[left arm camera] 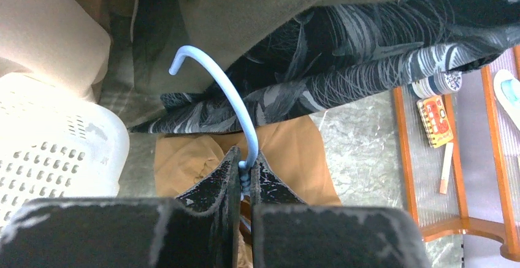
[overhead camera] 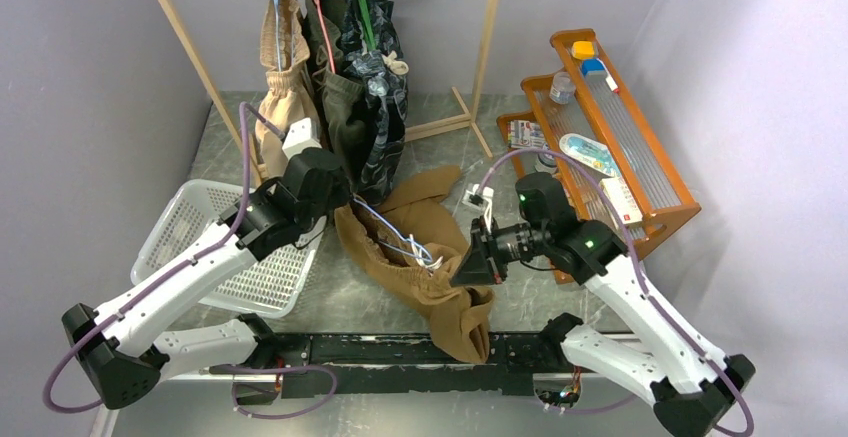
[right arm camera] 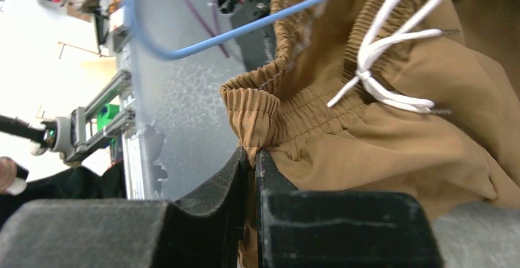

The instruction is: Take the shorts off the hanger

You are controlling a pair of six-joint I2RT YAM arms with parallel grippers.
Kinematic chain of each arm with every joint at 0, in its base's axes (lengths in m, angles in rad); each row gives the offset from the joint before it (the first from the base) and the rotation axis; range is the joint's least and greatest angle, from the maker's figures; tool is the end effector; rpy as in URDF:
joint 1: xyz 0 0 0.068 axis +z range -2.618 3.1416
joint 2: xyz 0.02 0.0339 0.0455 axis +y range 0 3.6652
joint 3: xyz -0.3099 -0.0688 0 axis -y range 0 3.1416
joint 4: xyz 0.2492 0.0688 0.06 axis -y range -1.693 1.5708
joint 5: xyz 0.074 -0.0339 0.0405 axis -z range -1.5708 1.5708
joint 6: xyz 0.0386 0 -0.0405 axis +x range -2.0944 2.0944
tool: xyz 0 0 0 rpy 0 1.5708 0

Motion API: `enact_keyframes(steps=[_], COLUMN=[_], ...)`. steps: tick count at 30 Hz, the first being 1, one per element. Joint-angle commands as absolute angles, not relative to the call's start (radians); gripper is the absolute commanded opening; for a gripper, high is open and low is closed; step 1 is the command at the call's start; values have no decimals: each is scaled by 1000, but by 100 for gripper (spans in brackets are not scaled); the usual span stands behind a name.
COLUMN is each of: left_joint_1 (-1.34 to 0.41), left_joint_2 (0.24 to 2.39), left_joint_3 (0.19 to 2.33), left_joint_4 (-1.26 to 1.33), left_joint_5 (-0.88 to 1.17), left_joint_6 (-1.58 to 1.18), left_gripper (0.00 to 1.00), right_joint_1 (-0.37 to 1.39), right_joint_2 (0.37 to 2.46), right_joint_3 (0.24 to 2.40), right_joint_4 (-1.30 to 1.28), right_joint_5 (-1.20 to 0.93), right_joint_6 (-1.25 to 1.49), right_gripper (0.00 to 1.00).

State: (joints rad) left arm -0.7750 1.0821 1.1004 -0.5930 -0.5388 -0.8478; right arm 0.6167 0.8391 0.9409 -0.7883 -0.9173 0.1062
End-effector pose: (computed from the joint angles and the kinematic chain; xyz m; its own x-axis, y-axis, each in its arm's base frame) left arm 0.1657 -0.1345 0.3934 -0.4766 -0.4341 -0.7645 -0.0974 0.8903 -0.4448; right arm 0.0884 0.1003 0.3673 -0.6045 -0.3496 -0.7158 -0.7930 0.1789 0.5824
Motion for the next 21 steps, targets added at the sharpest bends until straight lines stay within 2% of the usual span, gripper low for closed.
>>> enact_keyframes(steps=[1, 3, 5, 9, 13, 19, 21], left_joint_1=[-767, -766, -767, -767, -767, -767, -766], left_joint_2=[1049, 1031, 1017, 991, 943, 909, 907], left_joint_3=[1069, 1048, 1029, 1006, 978, 954, 942], left_joint_4=[-525, -506, -485, -460, -428, -450, -458], left_joint_5=[-491, -475, -446, -375, -327, -316, -312], left_joint_6=[-844, -836, -823, -794, -782, -811, -825], left_gripper=[7, 7, 7, 7, 7, 7, 7], right_joint_1=[620, 620, 620, 621, 619, 619, 618], right_joint_2=[890, 914, 946, 992, 1021, 1109, 1127], right_joint_3=[929, 918, 917, 949, 1066, 1052, 950], right_joint_4=[-781, -741, -697, -527, -448, -447, -451], right_joint_5=[-667, -420, -265, -267, -105, -222, -271], right_joint_6=[112, 187, 252, 286, 271, 241, 265], right_gripper=[0, 0, 0, 0, 0, 1, 8])
